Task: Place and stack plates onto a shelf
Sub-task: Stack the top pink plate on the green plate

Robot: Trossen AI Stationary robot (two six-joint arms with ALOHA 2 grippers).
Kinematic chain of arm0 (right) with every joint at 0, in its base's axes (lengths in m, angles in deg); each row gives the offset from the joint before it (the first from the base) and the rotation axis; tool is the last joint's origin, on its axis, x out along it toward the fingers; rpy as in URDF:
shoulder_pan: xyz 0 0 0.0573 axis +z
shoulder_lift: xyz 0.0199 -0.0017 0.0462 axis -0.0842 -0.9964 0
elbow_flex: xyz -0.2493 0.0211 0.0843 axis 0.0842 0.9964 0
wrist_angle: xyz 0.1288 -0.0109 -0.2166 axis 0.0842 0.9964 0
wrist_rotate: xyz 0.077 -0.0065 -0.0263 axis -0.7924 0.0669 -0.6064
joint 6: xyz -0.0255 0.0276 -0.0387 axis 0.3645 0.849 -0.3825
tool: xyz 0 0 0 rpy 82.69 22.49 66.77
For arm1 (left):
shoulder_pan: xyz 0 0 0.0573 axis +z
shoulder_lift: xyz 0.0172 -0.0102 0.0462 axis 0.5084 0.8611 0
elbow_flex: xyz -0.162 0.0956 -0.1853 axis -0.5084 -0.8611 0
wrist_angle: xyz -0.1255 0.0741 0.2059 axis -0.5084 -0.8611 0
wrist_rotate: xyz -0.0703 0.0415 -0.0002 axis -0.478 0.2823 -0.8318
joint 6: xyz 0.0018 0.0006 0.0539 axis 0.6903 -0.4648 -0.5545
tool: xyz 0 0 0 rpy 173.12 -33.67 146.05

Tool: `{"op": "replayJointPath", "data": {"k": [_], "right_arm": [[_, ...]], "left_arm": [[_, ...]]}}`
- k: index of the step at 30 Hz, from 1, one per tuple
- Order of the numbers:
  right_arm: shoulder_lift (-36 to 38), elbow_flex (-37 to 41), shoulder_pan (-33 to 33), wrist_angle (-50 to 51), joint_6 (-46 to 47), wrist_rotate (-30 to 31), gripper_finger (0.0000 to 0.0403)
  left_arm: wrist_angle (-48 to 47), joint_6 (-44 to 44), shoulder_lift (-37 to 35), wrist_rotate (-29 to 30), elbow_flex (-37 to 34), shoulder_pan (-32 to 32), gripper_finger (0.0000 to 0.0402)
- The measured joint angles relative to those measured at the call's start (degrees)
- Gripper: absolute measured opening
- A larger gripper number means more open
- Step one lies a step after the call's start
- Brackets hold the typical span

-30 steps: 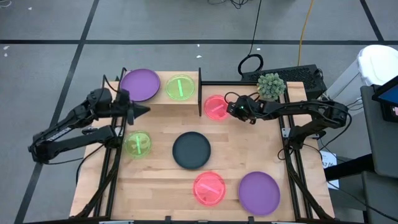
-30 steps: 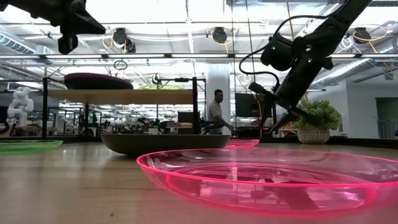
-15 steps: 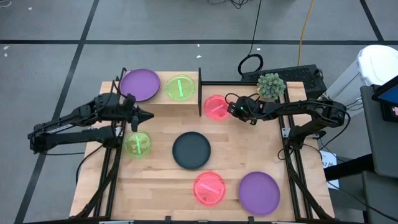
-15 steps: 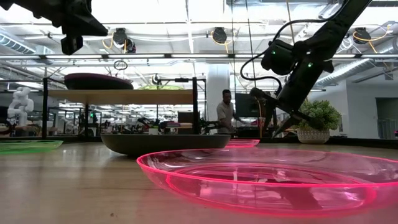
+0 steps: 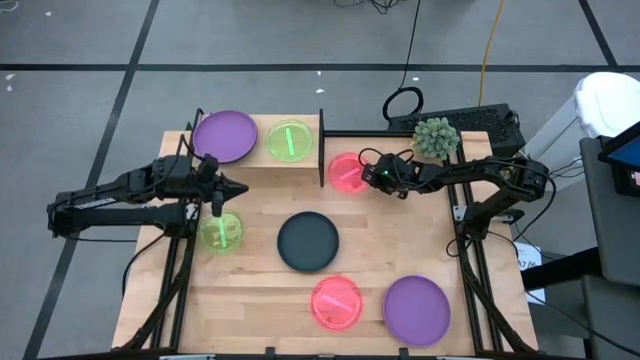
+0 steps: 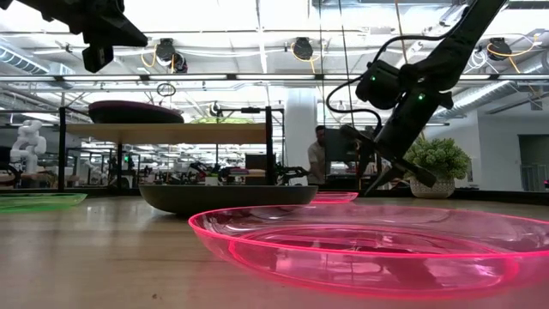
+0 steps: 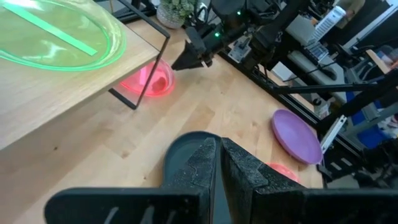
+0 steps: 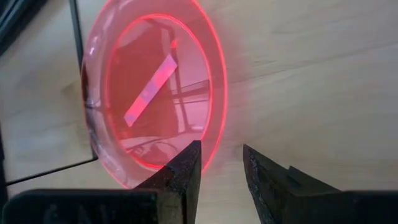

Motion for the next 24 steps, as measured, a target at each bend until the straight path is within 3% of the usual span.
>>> {"op": "replayJointPath", "data": {"k": [15,24], "right_arm": [[-2.0,0.0,-0.1,-0.9,1.6,1.6,0.0105],[-5.4,0.0,-0.2,-7.7,1.9,1.3,0.0105]], "left_arm": [[0.0,1.6,0.4,1.9,0.0,-2.0,0.0028],[0.1,2.5,1.1,1.9,0.0,-2.0,0.0028]]}}
